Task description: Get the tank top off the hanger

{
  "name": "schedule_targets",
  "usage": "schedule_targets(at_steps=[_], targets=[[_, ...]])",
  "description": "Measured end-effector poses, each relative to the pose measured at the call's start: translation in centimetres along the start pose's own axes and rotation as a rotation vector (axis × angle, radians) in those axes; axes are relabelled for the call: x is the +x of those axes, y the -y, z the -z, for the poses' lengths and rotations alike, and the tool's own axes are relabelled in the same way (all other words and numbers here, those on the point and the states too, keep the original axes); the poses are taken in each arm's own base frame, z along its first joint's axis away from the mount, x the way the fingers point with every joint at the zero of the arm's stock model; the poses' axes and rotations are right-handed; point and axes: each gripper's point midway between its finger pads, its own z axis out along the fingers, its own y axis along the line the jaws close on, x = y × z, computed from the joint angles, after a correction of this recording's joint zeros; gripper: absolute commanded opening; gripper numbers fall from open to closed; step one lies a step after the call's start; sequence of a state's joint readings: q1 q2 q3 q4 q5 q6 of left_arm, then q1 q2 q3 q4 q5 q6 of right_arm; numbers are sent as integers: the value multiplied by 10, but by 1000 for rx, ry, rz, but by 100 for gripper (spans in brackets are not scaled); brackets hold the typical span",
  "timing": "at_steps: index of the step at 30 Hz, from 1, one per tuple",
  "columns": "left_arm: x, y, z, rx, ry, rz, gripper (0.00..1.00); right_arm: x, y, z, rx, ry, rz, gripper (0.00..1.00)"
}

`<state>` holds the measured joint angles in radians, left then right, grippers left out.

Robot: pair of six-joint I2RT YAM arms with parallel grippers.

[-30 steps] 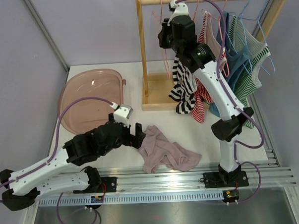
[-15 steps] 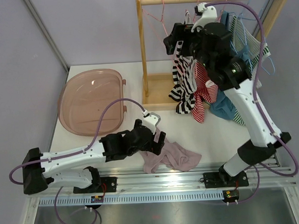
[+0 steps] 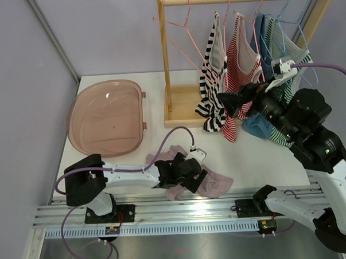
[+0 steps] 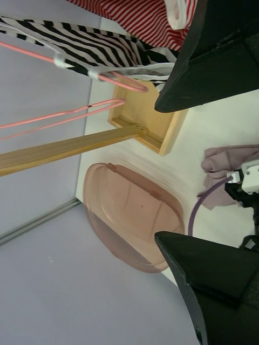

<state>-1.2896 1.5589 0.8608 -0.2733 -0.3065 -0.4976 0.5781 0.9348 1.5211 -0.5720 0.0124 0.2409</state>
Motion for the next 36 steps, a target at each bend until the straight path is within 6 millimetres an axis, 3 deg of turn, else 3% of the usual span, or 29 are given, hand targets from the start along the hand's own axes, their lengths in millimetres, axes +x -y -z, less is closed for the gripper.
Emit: schedule_targets(at_steps=[3,4,7,8,11,17,21,24,31,36], targets=[[14,5,-13,-3,-38,-13,87,12,-1,10,-21,-16,-4,100],[14,7,-16,-1,-38,-11,72,15,-2,13,-31,-20,-6,100],[8,17,-21,17,-17,13,41,21,-6,20,-60,-30,-10,100],[6,19,-22,22,-12,17,23,23,-7,23,-69,-31,-11,99],[2,25,-24,31,0,32,0,24,-8,30,-81,-29,-15,100],[1,20,-20,-8,-11,33,0,24,-8,46,-83,-18,-15,100],[-4,1,1,-82,0,32,0,27,-6,49,-77,-20,-16,100],[-28,-10,33,-107,75,53,0,36,-3,48,-66,-42,-17,99],[-104,-34,122,-139,295,147,0,47,5,50,-32,-72,-15,100],[-141,-78,175,-222,396,224,0,45,13,56,12,-67,-11,99]])
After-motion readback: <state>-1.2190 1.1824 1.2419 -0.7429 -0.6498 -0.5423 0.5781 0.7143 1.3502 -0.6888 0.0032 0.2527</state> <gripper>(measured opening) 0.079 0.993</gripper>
